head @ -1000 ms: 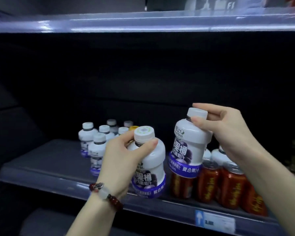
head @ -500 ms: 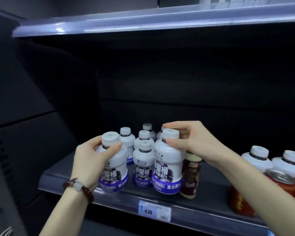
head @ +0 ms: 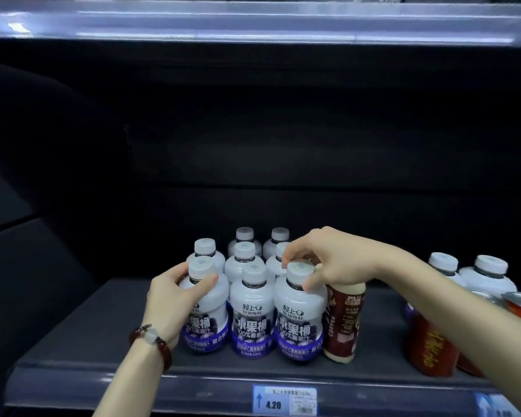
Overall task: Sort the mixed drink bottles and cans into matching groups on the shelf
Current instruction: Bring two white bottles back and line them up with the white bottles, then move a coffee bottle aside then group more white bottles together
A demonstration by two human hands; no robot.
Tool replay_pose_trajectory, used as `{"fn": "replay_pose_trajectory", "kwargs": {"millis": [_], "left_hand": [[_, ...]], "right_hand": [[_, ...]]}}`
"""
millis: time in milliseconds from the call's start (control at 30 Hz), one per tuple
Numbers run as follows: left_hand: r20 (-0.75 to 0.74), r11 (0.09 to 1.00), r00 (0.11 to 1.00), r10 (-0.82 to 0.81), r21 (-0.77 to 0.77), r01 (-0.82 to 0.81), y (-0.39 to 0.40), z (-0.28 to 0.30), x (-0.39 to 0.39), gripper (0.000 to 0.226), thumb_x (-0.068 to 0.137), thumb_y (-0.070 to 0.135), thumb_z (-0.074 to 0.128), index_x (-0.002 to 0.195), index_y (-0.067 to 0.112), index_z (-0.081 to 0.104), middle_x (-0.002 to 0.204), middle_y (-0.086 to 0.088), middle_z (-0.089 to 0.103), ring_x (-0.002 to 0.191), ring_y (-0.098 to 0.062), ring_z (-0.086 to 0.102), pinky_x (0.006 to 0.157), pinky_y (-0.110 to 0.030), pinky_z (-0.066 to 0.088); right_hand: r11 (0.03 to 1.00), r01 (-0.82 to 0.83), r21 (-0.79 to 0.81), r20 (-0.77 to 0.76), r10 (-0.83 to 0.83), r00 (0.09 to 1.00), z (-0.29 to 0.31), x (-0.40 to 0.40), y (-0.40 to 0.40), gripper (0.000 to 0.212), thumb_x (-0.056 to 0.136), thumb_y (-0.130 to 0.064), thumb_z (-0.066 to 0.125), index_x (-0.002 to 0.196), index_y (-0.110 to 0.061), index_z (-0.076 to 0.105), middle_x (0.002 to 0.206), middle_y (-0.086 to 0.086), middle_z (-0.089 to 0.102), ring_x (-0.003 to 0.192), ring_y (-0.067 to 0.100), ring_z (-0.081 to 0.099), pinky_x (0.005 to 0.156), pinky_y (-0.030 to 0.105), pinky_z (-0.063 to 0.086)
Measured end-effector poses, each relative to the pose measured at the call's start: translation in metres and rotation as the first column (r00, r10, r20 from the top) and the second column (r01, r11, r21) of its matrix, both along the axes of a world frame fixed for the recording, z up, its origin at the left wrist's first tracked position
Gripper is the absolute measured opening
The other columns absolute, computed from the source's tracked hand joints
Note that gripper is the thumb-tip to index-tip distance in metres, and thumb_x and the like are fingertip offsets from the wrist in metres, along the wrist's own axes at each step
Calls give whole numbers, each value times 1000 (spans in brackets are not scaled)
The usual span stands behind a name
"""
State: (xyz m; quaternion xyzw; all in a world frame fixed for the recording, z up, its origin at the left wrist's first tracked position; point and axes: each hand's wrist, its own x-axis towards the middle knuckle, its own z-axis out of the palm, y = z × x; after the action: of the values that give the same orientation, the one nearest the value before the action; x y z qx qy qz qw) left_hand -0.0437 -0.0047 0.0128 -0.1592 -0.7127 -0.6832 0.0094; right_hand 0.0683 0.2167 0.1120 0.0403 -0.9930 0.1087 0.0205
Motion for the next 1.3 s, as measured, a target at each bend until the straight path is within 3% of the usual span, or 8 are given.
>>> {"fn": "replay_pose_trajectory", "kwargs": {"millis": [400,567,733,867,967,1067,1200,1300], "left_hand": [[-25,986,999,22,-162,-26,3,-7,-7,14,72,28,77,78,38,69,84,7,76,91,-16,68,85,-43,54],[-177,950,975,138,-253,-181,11,-5,4,45,77,24,73,120,23,60,112,2,65,111,-23,59,89,-33,43],[-412,919,878,243,-194,-345,28,10,33,44,82,18,67,125,15,57,131,-5,54,117,-19,51,94,-25,34],[-503,951,841,201,-105,-290,47,21,56,31,83,16,65,114,20,63,117,6,57,104,-6,49,89,-24,36],[-521,981,847,107,-83,-175,62,25,73,22,83,16,64,102,27,65,104,19,58,97,5,53,87,-16,38],[-541,993,841,7,-96,-70,79,24,91,19,83,18,63,97,29,67,105,23,60,103,8,53,88,-14,39],[-574,989,815,-78,-150,-12,105,17,110,19,80,17,65,91,32,67,99,26,60,103,15,49,82,3,33],[-580,979,801,-149,-201,36,123,8,120,21,79,13,68,90,32,68,97,25,61,102,12,51,83,3,32]], "right_hand": [[992,9,128,95,-22,995,-9,-9,6,46,67,-11,72,109,-29,66,109,-8,68,101,10,60,87,38,53],[980,-8,197,87,-9,996,-11,-7,4,47,71,-8,67,115,-26,64,84,-14,53,79,4,49,70,28,44],[969,12,246,20,-18,1000,-17,4,-1,54,78,-4,59,129,-22,56,114,6,63,108,25,54,84,45,52],[995,3,95,-153,11,988,-16,26,10,45,85,-18,64,129,-21,58,129,-1,61,119,17,55,96,38,48],[993,30,-113,-347,-67,936,-14,50,26,33,86,-21,66,119,-17,67,118,-3,69,110,9,62,96,27,47],[899,12,-438,-448,-229,864,-25,69,48,20,87,-13,67,106,-14,73,104,-3,74,99,5,68,87,19,53],[736,57,-674,-430,-454,781,-53,71,78,13,88,-12,66,94,-18,75,96,1,77,93,14,72,88,38,57],[668,97,-738,-371,-521,769,-71,72,84,14,88,-13,65,90,-23,75,94,6,77,92,22,71,89,50,54]]}}
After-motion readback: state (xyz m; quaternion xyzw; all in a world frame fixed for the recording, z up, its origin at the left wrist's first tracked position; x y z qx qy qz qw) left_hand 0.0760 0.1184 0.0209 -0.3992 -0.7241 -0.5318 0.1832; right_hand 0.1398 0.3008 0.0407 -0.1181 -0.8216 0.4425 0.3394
